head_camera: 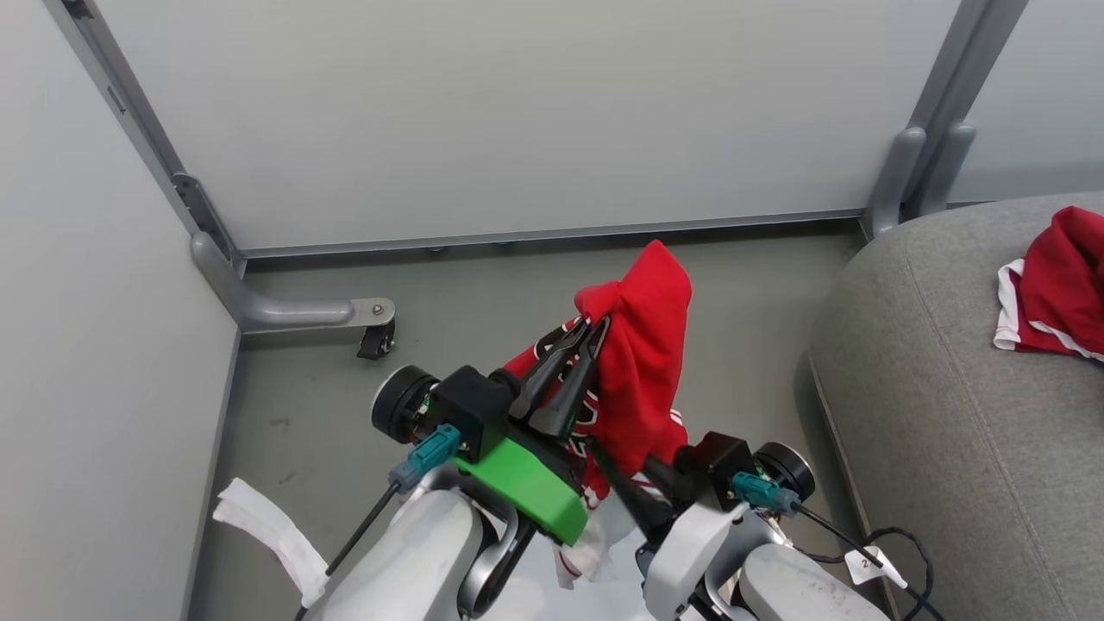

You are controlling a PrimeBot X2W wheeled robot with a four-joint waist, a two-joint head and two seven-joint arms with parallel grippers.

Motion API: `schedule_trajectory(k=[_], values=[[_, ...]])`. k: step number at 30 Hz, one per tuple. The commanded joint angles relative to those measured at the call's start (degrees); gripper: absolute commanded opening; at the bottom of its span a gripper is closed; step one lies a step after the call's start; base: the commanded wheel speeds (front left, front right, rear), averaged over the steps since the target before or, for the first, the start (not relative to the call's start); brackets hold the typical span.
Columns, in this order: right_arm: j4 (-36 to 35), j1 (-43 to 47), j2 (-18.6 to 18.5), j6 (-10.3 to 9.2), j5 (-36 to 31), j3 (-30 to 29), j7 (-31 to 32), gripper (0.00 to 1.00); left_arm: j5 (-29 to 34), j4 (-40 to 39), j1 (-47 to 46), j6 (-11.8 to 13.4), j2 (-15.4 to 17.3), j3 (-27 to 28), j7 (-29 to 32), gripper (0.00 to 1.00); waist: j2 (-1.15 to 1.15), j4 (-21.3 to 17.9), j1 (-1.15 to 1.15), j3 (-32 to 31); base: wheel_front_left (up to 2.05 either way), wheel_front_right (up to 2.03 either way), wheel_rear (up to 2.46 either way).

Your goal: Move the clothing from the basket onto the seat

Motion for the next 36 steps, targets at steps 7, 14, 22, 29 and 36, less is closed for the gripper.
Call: schedule_trajectory(k=[7, 14, 22, 29, 36], values=[[0.5, 0.2, -0.2, -0.07, 0.9, 0.1, -0.1, 0.00, -0.3, 0.4, -0.6, -0.2, -0.3, 0.0, -0.2, 0.00, 0.00, 0.3, 0.00, 0.2, 0.00, 0.00, 0.00], [-0.4, 0.1, -0.2, -0.08, 0.8, 0.0, -0.1, 0.00, -0.5, 1.2, 0.4, -0.2, 0.0, 0.5, -0.2, 0.49, 0.00, -1.0, 0.00, 0.1, 0.00, 0.00, 0.00], [-5.0, 1.1, -0.2, -0.07, -0.2, 0.2, -0.1, 0.00, 1.0, 2.4, 2.1, -0.2, 0.7, 2.5, -0.1, 1.00, 0.00, -7.7, 0.00, 0.6, 0.00, 0.00, 0.00], [-7.9, 1.7, -0.2, -0.08, -0.9, -1.0, -0.1, 0.00, 2.0, 2.7, 3.6, -0.2, 1.8, 4.9, -0.1, 1.00, 0.00, -18.6, 0.00, 2.2, 0.00, 0.00, 0.00], [-9.7, 2.6, -0.2, -0.07, -2.1, -2.1, -0.1, 0.00, 2.3, 1.8, 4.4, -0.2, 2.7, 5.8, -0.1, 1.00, 0.00, -28.2, 0.00, 4.2, 0.00, 0.00, 0.00]])
